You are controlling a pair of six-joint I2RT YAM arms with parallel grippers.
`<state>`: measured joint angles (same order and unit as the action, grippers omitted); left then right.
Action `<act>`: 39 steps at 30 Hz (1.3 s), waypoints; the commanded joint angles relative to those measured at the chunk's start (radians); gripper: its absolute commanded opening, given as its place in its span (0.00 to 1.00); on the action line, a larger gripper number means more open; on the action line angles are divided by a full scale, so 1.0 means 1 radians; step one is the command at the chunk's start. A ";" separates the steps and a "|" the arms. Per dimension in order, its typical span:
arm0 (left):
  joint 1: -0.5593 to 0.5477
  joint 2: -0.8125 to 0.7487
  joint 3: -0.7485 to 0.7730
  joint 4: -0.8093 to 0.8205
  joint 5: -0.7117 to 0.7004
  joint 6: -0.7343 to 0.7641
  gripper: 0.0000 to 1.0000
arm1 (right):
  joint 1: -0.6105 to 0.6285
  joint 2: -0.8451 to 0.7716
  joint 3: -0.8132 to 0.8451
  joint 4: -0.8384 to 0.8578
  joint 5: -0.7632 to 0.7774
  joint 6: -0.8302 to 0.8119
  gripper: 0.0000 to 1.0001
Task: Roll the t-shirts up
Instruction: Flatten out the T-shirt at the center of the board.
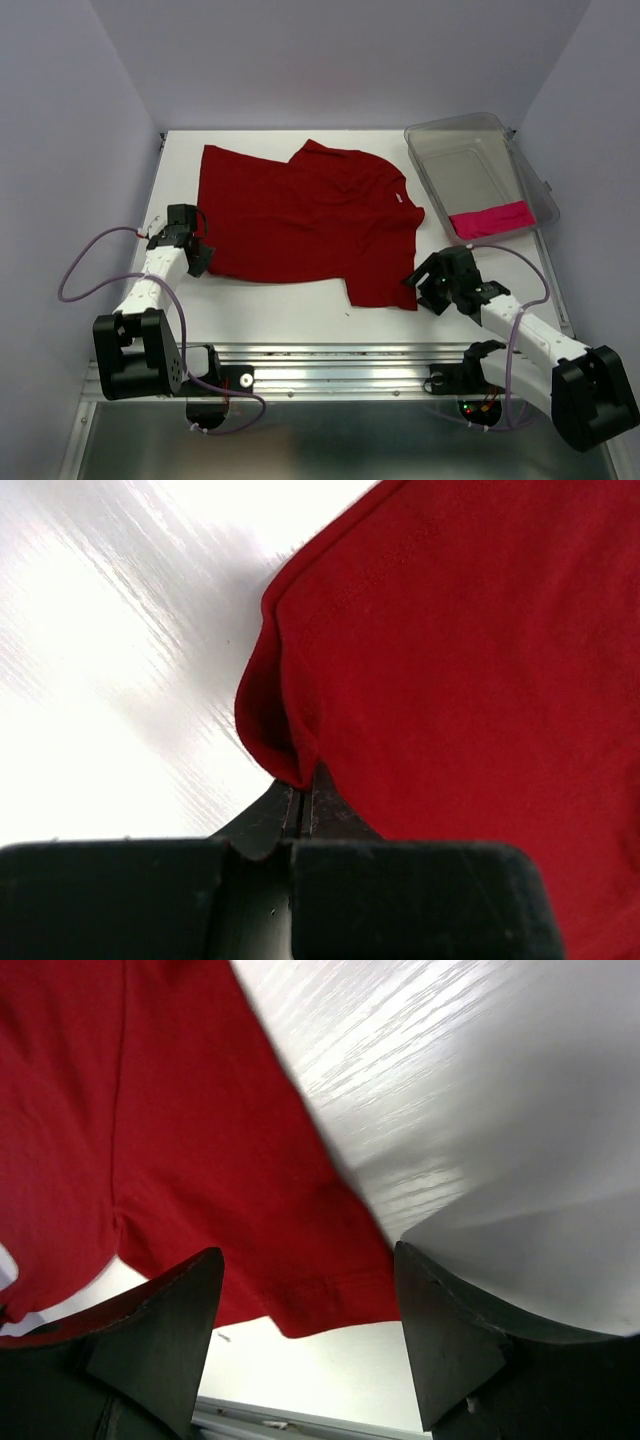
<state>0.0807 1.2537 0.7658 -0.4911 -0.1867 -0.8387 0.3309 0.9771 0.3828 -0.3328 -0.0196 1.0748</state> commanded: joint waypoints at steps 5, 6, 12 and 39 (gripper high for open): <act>0.005 -0.004 0.013 0.002 0.018 0.016 0.00 | 0.137 0.096 -0.026 0.129 0.013 0.119 0.72; 0.005 -0.004 0.013 0.002 0.018 0.016 0.00 | 0.154 0.109 -0.018 0.129 0.015 0.126 0.72; 0.004 -0.016 0.006 0.003 0.023 0.016 0.00 | 0.194 0.166 0.024 0.129 0.104 0.160 0.70; 0.005 -0.092 -0.023 0.013 0.032 0.023 0.00 | 0.212 -0.025 -0.094 0.037 0.013 0.313 0.71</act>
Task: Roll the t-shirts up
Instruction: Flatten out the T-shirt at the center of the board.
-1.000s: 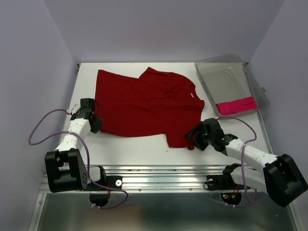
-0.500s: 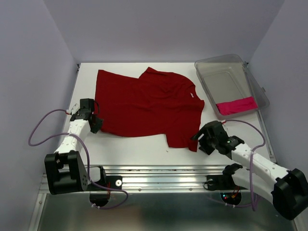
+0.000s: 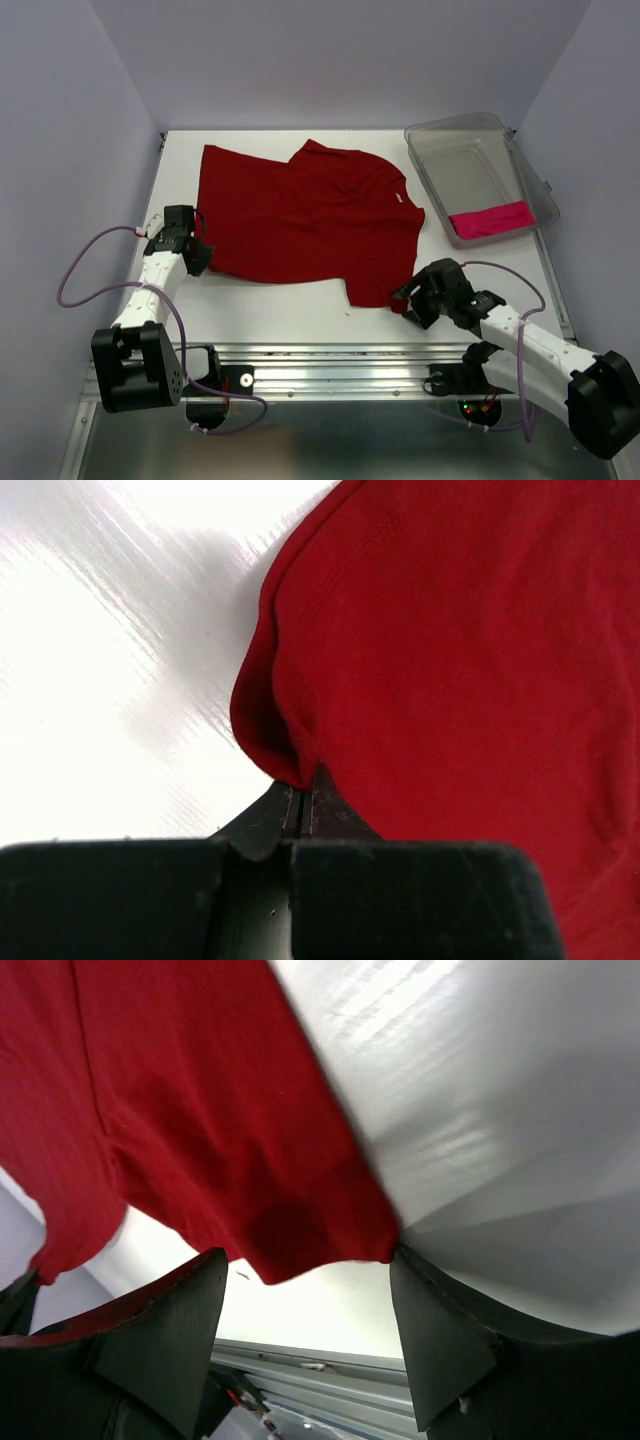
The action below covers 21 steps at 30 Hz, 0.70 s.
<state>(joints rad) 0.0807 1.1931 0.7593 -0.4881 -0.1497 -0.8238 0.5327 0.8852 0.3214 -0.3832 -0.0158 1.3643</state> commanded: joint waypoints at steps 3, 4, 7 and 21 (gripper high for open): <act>0.005 -0.029 -0.017 0.011 0.001 0.009 0.00 | 0.010 0.167 -0.009 0.112 0.065 0.025 0.68; 0.005 -0.029 -0.017 0.011 0.004 0.009 0.00 | 0.010 0.182 -0.008 0.133 0.079 0.032 0.66; 0.005 -0.030 -0.018 0.011 0.002 0.014 0.00 | 0.010 0.212 -0.033 0.213 0.129 0.094 0.58; 0.005 -0.032 -0.020 0.011 0.006 0.029 0.00 | 0.010 0.383 0.065 0.340 0.117 0.059 0.37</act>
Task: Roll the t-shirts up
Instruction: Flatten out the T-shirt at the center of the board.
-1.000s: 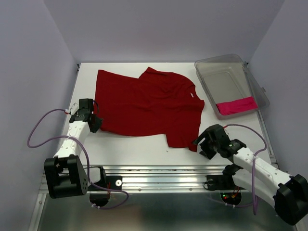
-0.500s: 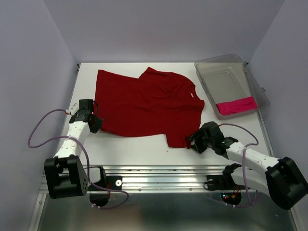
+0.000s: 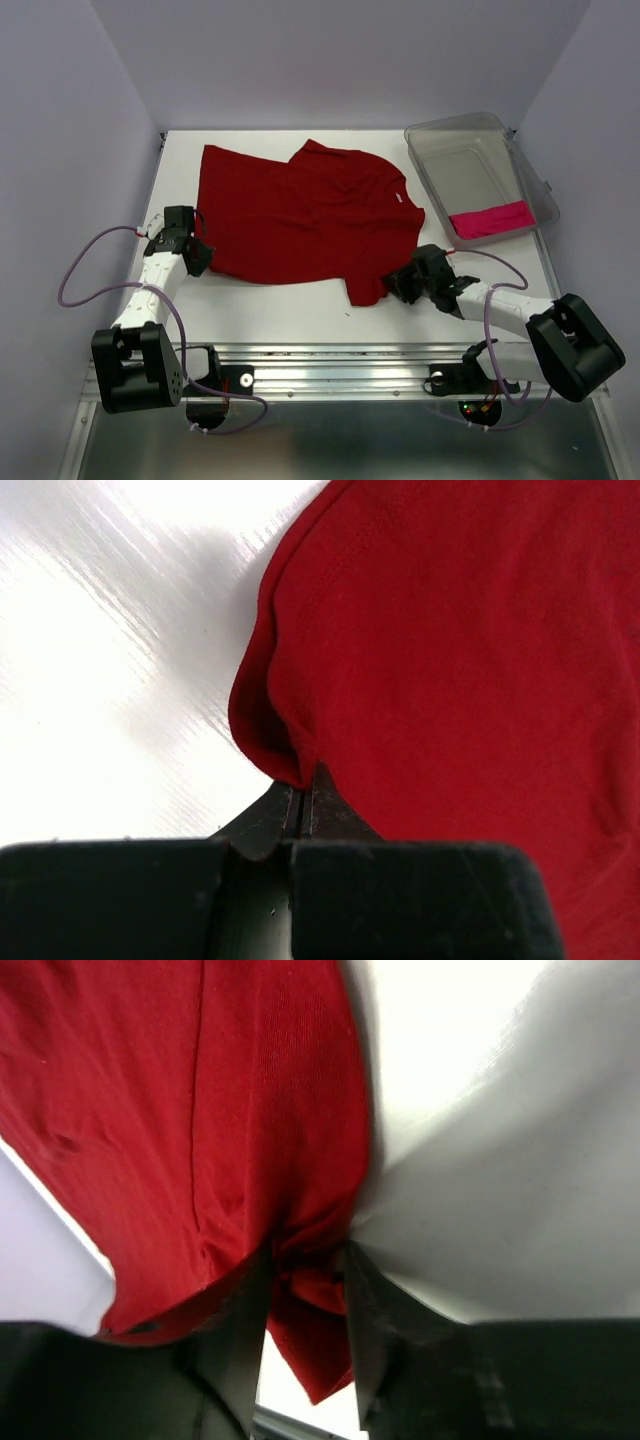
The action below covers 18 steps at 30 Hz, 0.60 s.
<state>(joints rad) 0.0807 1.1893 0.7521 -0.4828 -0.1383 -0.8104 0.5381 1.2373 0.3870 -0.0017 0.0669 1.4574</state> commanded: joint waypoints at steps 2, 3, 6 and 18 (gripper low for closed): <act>0.005 -0.030 -0.014 0.006 -0.007 0.016 0.00 | 0.005 0.022 -0.005 -0.031 0.033 -0.038 0.30; 0.004 -0.030 -0.014 0.006 -0.007 0.016 0.00 | 0.005 0.021 -0.005 -0.026 0.034 -0.042 0.25; 0.005 -0.028 -0.013 0.007 -0.006 0.016 0.00 | 0.005 0.014 0.012 -0.037 0.048 -0.054 0.05; 0.005 0.013 0.274 -0.108 0.031 0.112 0.00 | 0.005 -0.127 0.372 -0.242 0.345 -0.369 0.01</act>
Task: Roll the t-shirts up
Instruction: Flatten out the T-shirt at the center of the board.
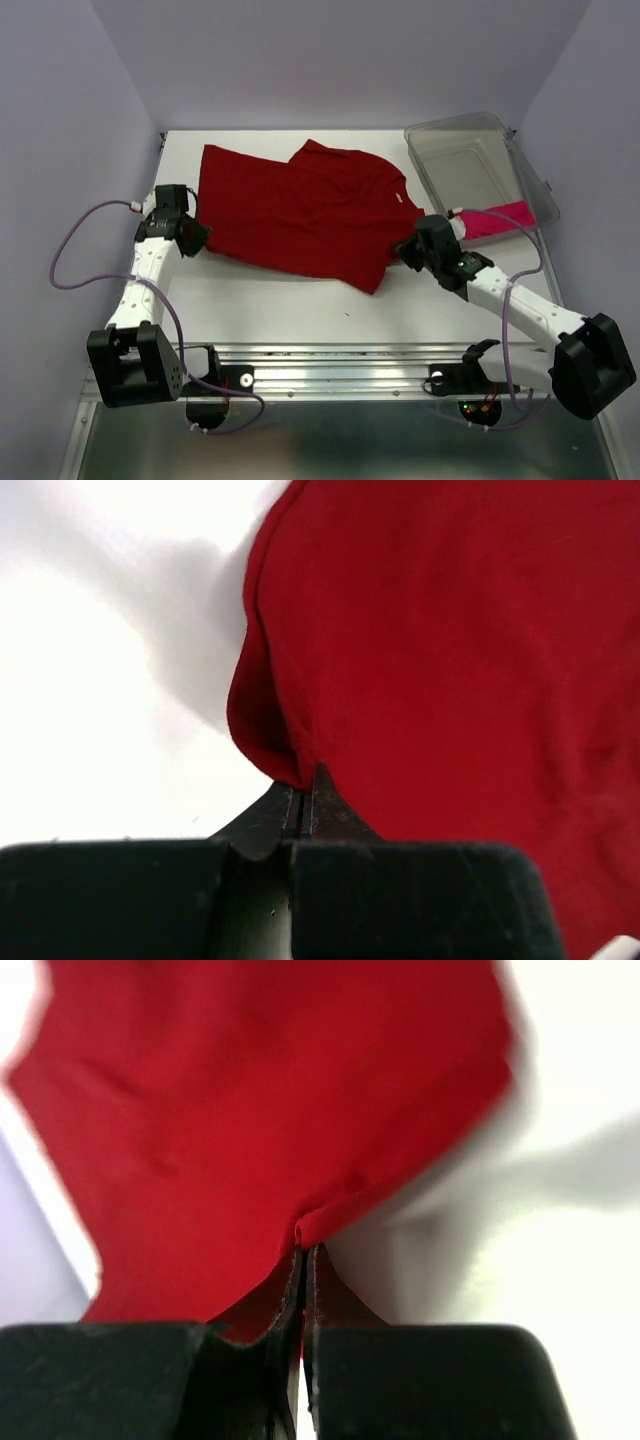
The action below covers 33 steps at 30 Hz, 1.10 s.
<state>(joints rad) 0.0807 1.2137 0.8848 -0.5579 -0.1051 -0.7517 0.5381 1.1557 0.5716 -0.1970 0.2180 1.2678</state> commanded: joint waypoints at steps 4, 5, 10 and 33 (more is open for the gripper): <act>0.005 -0.020 0.267 -0.054 -0.001 0.078 0.00 | 0.005 -0.039 0.370 -0.067 0.285 -0.327 0.01; 0.007 -0.014 0.323 -0.060 -0.001 0.078 0.00 | 0.005 -0.033 0.431 -0.068 0.297 -0.384 0.01; 0.007 0.009 0.492 -0.083 0.024 0.071 0.00 | 0.005 -0.022 0.566 -0.078 0.316 -0.485 0.01; 0.008 -0.077 0.953 0.105 0.153 0.186 0.00 | 0.005 -0.048 1.040 0.004 0.305 -0.860 0.01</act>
<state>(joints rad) 0.0807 1.2274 1.7897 -0.5922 0.0280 -0.6201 0.5381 1.1526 1.5204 -0.2897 0.5453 0.5240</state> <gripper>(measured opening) 0.038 0.033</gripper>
